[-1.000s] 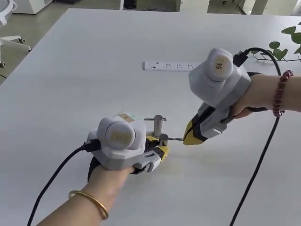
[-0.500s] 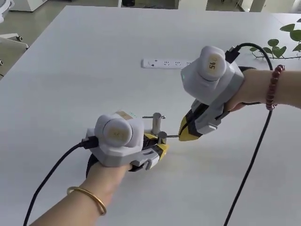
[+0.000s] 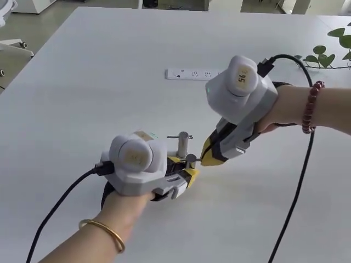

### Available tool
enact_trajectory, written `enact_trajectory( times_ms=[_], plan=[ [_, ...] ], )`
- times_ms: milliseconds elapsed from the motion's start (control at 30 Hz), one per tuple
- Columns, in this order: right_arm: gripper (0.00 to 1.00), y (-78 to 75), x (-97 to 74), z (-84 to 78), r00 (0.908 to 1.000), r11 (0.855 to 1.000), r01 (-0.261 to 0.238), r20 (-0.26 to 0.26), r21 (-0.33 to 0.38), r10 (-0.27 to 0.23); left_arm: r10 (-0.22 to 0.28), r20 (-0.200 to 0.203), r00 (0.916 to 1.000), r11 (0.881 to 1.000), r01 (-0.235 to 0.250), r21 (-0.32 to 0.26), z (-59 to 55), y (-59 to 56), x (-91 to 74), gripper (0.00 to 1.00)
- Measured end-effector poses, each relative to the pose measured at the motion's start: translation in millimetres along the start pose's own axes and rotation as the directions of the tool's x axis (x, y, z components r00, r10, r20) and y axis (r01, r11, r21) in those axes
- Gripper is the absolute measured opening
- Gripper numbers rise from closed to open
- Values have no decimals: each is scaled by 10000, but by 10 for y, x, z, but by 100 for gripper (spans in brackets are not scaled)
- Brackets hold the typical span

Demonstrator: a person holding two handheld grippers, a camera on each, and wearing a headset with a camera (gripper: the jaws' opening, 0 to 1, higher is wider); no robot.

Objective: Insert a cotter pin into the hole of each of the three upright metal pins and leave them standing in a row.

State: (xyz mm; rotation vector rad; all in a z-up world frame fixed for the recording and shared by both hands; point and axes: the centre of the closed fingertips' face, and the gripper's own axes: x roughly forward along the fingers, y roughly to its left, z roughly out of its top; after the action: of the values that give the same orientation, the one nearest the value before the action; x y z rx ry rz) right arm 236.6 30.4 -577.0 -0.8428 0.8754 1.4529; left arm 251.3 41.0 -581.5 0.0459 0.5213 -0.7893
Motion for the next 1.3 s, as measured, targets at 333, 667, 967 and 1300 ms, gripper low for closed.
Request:
enact_trajectory(
  times_ms=[333, 667, 967, 1300],
  plan=[
    [0, 10, -5, 131, 9988, 9999, 140, 462, 85, -144, 52, 278, 9996, 9977, -33, -677, -18, 11, 3, 13],
    [5, 39, -105, 205, 9949, 9980, 511, 845, 381, -542, 109, 263, 9996, 9977, -91, -664, -19, 12, 4, 13],
    [0, 21, -211, 118, 9929, 9963, 735, 900, 449, -773, 136, 270, 9995, 9975, -116, -701, -21, 15, 8, 13],
    [0, -1, -198, 141, 9918, 9966, 729, 1021, 393, -766, 108, 340, 9994, 9964, -79, -843, -29, 18, 17, 13]
  ],
)
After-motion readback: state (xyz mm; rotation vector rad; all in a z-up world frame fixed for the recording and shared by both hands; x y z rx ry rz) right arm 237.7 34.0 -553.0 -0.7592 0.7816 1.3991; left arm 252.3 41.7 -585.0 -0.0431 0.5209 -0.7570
